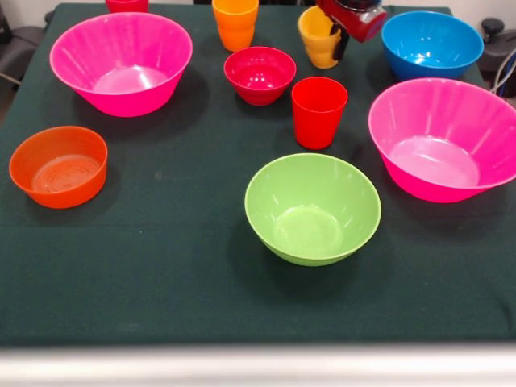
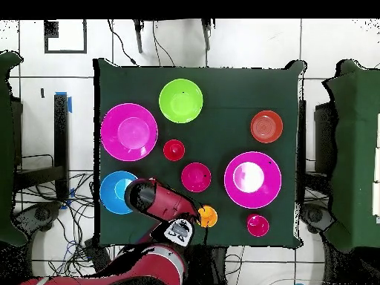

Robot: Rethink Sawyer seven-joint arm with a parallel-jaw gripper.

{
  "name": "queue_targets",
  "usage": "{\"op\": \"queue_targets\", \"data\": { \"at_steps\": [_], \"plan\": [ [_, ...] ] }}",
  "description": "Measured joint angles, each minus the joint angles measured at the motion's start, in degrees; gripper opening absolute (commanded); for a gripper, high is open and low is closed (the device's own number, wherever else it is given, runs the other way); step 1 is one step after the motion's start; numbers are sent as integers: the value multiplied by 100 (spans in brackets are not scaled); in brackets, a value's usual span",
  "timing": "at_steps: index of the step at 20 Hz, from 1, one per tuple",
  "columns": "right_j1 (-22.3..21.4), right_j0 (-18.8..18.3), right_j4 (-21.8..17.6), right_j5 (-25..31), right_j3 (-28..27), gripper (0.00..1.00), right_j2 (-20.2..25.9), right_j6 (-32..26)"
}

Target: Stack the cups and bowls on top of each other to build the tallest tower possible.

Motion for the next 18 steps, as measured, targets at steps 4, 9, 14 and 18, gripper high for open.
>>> {"op": "queue_targets", "data": {
  "at_steps": [4, 9, 14, 18],
  "plan": [
    [3, 86, 0, -1, -22, 0, -35, 0],
    [-4, 130, 0, 3, -88, 0, -34, 0],
    [-154, 81, -1, 202, -117, 0, -49, 0],
    [-376, -52, -15, 594, -174, 0, -109, 0]
  ]
}}
